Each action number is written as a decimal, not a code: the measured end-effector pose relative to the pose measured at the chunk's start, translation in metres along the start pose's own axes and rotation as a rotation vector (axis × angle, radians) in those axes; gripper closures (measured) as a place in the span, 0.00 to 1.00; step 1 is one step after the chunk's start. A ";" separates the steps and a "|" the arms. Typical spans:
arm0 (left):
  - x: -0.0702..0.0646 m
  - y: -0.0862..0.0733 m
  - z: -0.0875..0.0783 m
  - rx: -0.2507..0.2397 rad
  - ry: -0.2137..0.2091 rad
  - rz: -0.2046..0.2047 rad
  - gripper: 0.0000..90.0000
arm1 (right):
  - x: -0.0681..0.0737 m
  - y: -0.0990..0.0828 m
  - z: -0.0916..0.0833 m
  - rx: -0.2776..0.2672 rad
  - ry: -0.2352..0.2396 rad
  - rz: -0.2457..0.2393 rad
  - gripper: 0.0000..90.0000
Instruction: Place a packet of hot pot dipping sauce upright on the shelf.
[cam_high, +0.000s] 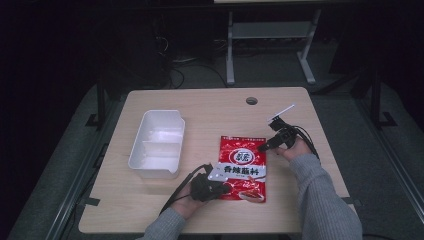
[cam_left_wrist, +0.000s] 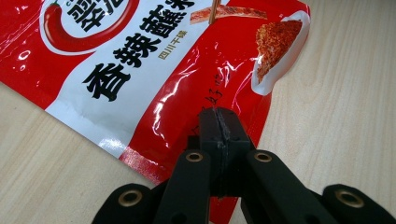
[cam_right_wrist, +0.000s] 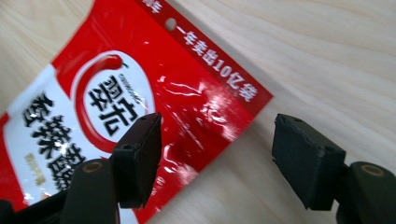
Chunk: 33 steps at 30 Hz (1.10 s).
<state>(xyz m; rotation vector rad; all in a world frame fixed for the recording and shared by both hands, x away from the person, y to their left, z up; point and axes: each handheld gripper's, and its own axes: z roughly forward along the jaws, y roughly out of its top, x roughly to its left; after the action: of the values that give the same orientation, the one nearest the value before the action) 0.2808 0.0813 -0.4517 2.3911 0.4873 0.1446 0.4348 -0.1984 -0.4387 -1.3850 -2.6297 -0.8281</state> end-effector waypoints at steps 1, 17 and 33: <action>0.000 0.000 0.000 -0.001 0.001 0.000 1.00 | 0.000 0.000 0.001 -0.002 0.010 0.001 0.37; -0.001 0.000 0.000 -0.002 0.008 -0.002 1.00 | 0.014 -0.003 -0.022 -0.086 0.142 -0.049 0.52; -0.001 0.000 0.000 0.000 0.008 -0.001 1.00 | 0.022 -0.006 -0.038 -0.115 0.250 -0.086 0.59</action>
<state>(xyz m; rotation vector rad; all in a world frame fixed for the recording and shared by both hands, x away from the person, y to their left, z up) 0.2799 0.0807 -0.4520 2.3910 0.4922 0.1542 0.4099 -0.2027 -0.4023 -1.1126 -2.4984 -1.1000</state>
